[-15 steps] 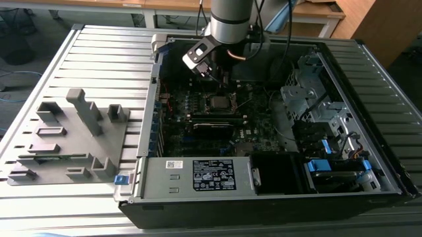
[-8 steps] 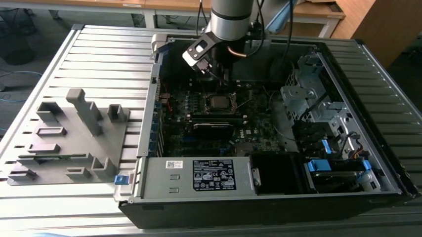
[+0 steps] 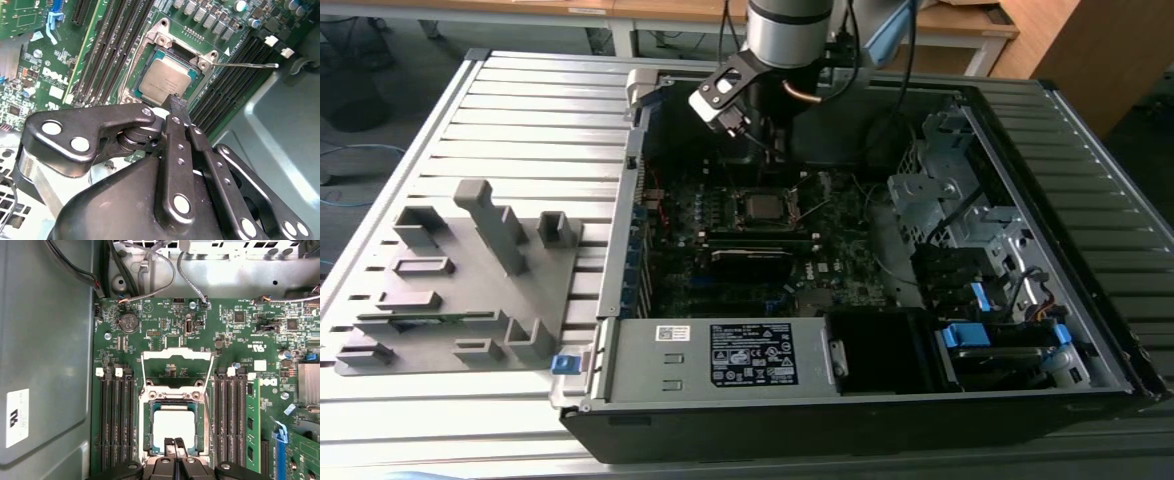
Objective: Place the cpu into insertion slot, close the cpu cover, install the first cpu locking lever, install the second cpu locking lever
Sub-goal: 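Close the cpu cover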
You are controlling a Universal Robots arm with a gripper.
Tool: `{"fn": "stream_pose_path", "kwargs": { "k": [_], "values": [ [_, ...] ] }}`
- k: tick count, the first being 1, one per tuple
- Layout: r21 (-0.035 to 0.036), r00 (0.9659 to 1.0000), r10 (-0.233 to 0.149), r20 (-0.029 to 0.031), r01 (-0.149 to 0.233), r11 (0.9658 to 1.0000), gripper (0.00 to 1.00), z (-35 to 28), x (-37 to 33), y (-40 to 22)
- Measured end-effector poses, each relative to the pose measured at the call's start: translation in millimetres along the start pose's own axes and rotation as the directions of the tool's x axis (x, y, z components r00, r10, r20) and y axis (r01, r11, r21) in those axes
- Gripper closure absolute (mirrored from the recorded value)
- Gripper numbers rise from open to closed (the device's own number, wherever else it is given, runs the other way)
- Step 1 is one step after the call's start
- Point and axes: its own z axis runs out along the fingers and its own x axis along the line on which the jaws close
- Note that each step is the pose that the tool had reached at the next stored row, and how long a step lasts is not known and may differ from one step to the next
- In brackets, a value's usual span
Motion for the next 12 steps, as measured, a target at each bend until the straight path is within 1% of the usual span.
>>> {"fn": "stream_pose_path", "kwargs": {
  "k": [5,12],
  "values": [
    [0.0001,1.0,0.0,0.0002,0.0,1.0,0.89,-9.3,0.1,0.3],
    [0.0,1.0,0.0,0.0,0.0,1.0,0.89,-10.0,0.1,0.4]
  ]
}}
